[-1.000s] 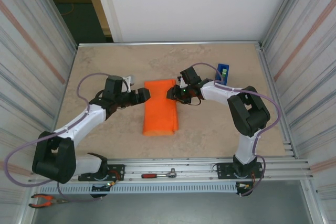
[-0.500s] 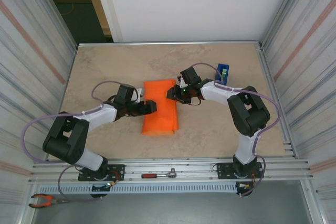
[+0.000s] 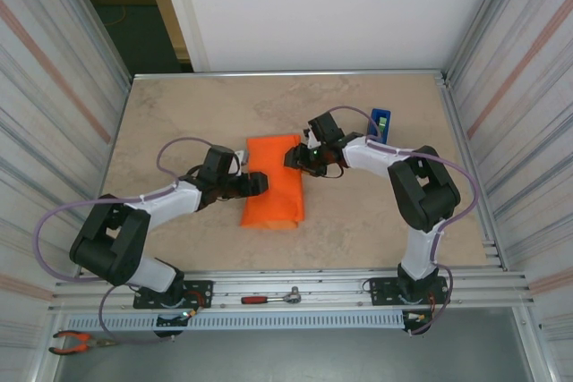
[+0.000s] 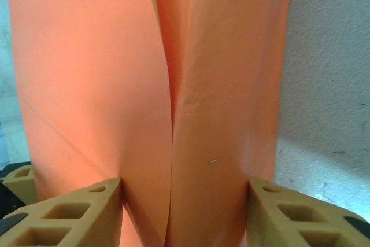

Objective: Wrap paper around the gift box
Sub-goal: Second fold the wrapping paper around the gift box, then tear off the tape with the cutter.

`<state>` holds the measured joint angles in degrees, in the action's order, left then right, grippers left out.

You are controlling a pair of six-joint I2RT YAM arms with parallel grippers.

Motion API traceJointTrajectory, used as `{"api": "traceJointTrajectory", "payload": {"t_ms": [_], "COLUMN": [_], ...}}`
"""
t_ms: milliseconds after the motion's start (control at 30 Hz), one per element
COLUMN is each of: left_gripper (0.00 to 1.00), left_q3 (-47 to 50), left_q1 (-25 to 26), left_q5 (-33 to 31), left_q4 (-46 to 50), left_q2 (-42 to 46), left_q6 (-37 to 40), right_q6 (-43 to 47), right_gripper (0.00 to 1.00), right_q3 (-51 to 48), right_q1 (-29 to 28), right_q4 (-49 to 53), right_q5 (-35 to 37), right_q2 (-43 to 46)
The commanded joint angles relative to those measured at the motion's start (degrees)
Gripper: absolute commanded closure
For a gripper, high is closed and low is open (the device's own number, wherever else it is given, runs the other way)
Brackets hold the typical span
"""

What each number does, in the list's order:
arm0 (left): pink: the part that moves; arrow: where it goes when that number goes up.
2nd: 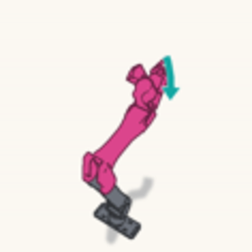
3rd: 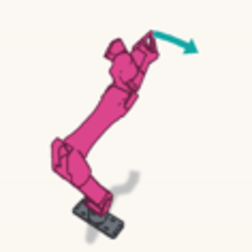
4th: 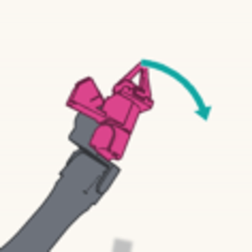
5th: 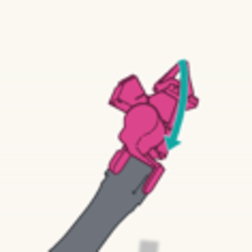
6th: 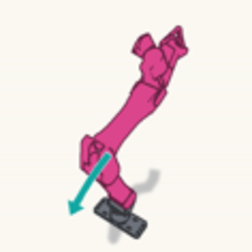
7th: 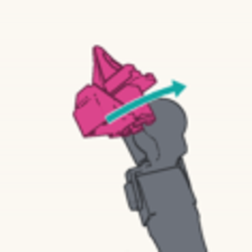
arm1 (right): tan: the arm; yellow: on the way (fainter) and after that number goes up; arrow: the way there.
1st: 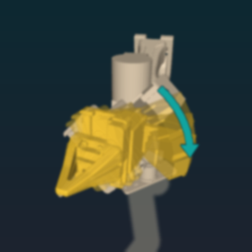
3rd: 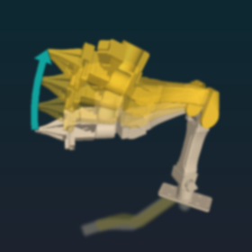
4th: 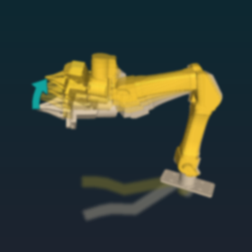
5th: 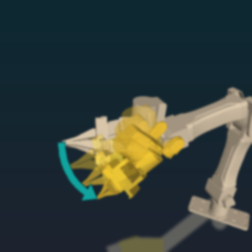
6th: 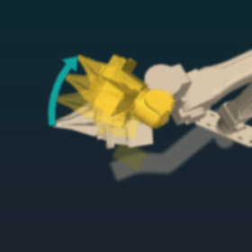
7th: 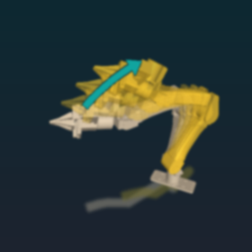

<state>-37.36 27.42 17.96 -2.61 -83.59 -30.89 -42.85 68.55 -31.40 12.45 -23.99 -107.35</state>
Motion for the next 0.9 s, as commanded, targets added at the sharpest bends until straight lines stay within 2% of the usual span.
{"api": "traceJointTrajectory", "payload": {"t_ms": [0, 167, 400, 533, 667, 867], "left_gripper": [0.33, 0.33, 0.33, 0.33, 0.33, 0.33], "left_q3": [3.38, 3.37, 2.61, 2.36, 2.12, 2.03], "left_q1": [0.79, 0.86, 0.8, 0.87, 0.84, 0.88], "left_q5": [-7.54, -7.82, -7.41, -6.99, -6.67, -6.71], "left_q4": [6.63, 7.36, 7.51, 7.51, 7.44, 7.93], "left_q2": [-3.23, -3.07, -3.9, -4.3, -4.98, -5.51], "left_q6": [0.2, 0.24, 0.7, 0.88, 1.23, 1.62], "right_q6": [0.66, 1.06, 1.74, 1.84, 3.0, 5.43], "right_gripper": [0.41, 0.35, 0.37, 0.41, 0.51, 0.62], "right_q3": [2.0, 2.91, -2.01, -4.83, -5.14, -4.94], "right_q1": [3.06, 12.1, 31.02, 39.67, 43.65, 44.39], "right_q4": [5.34, 6.1, 2.68, 0.21, -0.36, -0.62], "right_q5": [-1.44, -4.91, -7.87, -11.07, -14.1, -15.28], "right_q2": [1.16, 8.52, 14.62, 14.68, 11.84, 8.16]}}
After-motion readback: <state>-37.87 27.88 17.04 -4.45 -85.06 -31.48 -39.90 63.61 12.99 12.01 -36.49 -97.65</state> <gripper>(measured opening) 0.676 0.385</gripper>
